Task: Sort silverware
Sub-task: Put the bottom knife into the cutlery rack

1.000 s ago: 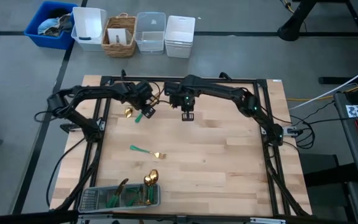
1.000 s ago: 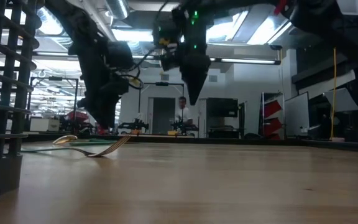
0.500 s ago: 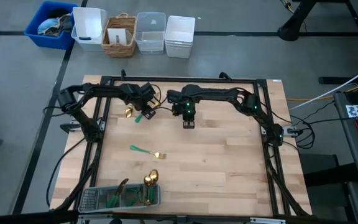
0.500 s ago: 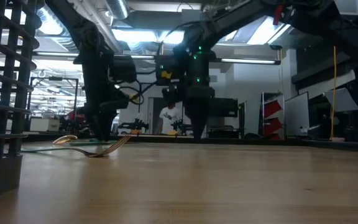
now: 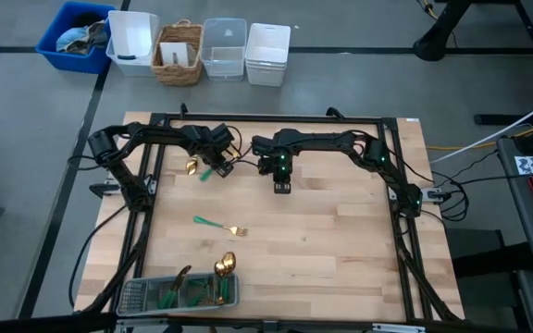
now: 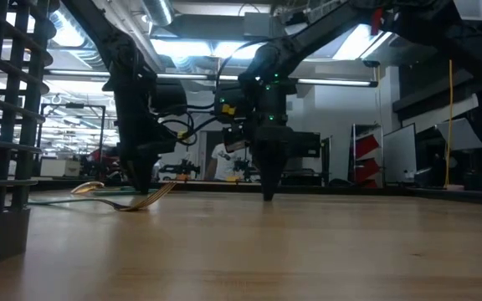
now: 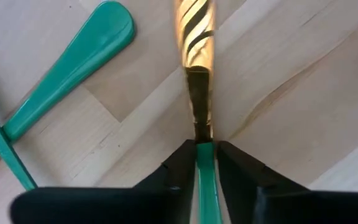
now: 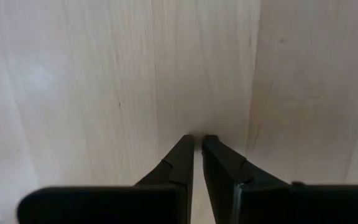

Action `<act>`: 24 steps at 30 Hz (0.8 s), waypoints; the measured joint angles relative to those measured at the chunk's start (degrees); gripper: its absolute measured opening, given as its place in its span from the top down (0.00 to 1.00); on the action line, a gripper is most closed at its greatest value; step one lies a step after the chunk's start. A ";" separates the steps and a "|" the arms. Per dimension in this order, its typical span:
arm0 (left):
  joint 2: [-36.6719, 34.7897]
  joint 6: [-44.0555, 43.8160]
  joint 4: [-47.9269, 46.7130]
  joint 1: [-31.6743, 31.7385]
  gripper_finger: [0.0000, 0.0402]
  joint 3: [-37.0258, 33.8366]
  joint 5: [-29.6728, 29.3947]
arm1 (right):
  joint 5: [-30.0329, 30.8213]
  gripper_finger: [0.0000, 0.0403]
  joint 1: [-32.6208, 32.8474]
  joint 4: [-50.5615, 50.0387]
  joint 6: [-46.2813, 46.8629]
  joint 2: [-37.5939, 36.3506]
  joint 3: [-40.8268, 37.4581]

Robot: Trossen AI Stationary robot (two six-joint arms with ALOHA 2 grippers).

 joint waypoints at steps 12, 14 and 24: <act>0.04 0.02 -1.80 -0.09 0.94 -0.03 1.74 | -0.41 0.90 0.00 0.58 -0.02 0.20 -0.07; 0.08 0.01 -1.85 0.01 0.93 -0.05 4.00 | -0.44 0.90 0.00 0.73 -0.08 0.22 -0.07; 0.09 0.02 -2.03 0.02 0.95 -0.14 12.57 | -0.45 0.90 0.02 0.75 -7.32 0.22 -0.07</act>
